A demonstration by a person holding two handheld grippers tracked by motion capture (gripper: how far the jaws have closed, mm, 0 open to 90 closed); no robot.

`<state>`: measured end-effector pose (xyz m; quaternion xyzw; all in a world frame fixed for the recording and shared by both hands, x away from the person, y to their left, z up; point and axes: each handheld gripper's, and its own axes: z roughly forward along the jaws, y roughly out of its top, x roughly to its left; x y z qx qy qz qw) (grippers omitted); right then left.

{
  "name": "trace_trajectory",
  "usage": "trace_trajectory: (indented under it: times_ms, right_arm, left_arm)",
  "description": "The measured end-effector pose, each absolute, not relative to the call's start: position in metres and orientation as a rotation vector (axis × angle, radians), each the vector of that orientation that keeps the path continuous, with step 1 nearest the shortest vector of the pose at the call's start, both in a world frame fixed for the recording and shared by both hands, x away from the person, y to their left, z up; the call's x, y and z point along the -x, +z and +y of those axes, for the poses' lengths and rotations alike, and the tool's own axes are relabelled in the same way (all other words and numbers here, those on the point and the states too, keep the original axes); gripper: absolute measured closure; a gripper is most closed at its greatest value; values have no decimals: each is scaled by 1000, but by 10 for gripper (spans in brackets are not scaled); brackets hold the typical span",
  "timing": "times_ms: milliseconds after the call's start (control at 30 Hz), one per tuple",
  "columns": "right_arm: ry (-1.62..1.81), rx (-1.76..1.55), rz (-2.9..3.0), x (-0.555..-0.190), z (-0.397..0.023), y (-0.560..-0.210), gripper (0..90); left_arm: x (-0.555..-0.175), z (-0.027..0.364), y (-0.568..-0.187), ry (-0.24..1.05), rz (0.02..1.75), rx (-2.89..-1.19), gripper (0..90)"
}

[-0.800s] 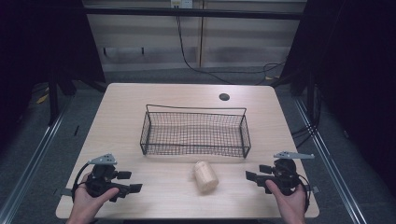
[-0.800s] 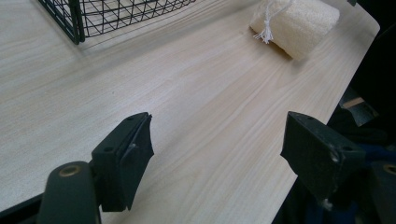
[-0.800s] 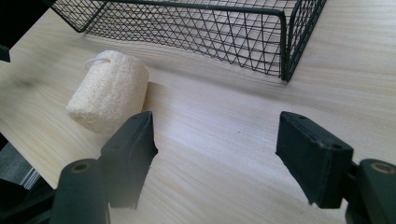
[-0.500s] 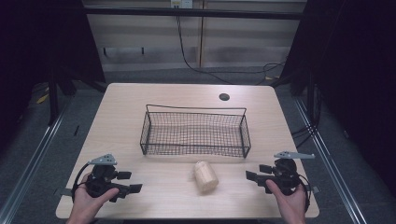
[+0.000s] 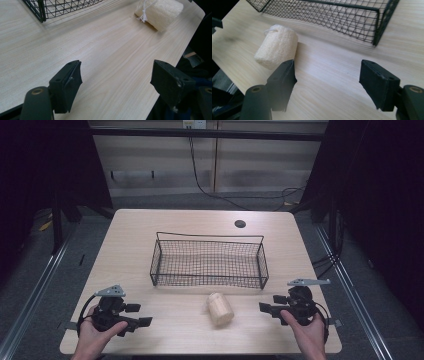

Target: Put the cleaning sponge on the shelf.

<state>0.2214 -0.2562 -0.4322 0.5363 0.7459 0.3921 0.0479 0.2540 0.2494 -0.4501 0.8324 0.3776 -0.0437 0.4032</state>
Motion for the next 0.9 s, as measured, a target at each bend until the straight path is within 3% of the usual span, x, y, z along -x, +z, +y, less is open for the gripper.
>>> trace_trajectory:
  times_ms: [900]
  right_arm:
    - [1115, -1630, 2550, -250, -203, -425, 274]
  left_arm:
    - [-254, 251, -450, -107, 949, -2109, 240]
